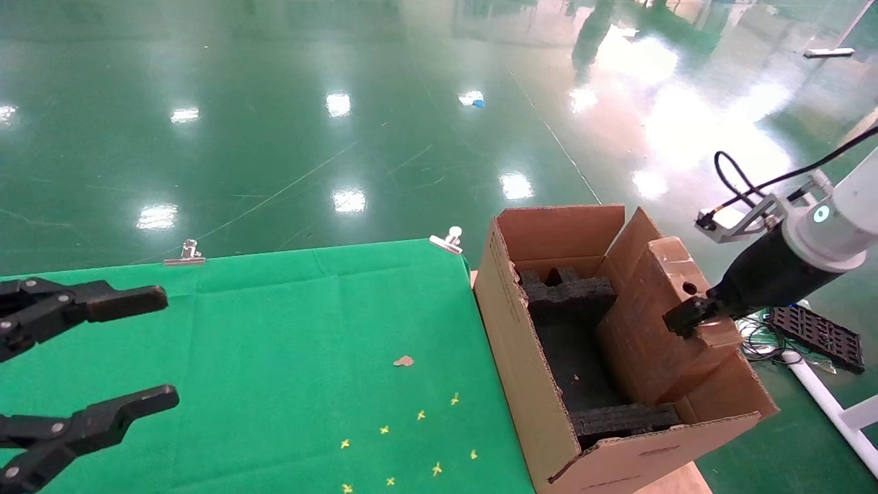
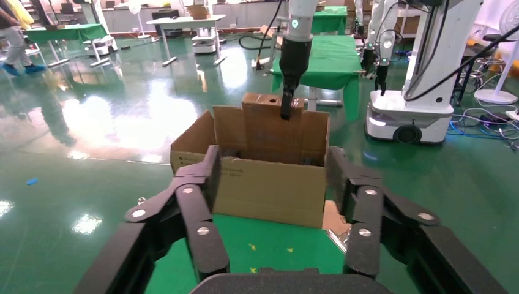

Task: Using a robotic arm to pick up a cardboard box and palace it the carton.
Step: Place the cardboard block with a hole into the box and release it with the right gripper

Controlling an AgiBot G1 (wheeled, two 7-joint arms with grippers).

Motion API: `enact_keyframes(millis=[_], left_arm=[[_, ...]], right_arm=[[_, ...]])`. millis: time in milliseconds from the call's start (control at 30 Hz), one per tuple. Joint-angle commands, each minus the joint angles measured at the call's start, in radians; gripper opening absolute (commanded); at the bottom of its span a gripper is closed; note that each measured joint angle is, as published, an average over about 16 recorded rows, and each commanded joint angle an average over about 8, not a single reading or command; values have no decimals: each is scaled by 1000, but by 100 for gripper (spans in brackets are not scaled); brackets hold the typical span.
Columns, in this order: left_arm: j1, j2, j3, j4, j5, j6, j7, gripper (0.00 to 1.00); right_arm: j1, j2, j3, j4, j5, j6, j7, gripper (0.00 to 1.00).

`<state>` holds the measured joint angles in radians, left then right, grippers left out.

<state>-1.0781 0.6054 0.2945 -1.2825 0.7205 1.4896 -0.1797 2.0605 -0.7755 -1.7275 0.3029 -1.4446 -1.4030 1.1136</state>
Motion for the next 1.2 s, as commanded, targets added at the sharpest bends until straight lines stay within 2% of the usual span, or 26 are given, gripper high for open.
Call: enact_keyframes(millis=[33, 400, 900, 1167, 1200], left_arm=[[0, 0, 0, 0, 0, 0, 0, 100], [0, 0, 1, 0, 0, 0, 0, 100], [0, -1, 2, 0, -1, -1, 1, 100], [0, -1, 2, 0, -1, -1, 1, 100], [0, -1, 2, 0, -1, -1, 1, 100]], right_arm=[[-26, -7, 0, -18, 2, 21, -10, 0], [-181, -53, 26, -107, 54, 128, -52, 0], [-319, -96, 63, -192, 117, 216, -114, 1], [-330, -95, 82, -222, 146, 205, -149, 100], [-328, -96, 83, -225, 147, 203, -152, 100]])
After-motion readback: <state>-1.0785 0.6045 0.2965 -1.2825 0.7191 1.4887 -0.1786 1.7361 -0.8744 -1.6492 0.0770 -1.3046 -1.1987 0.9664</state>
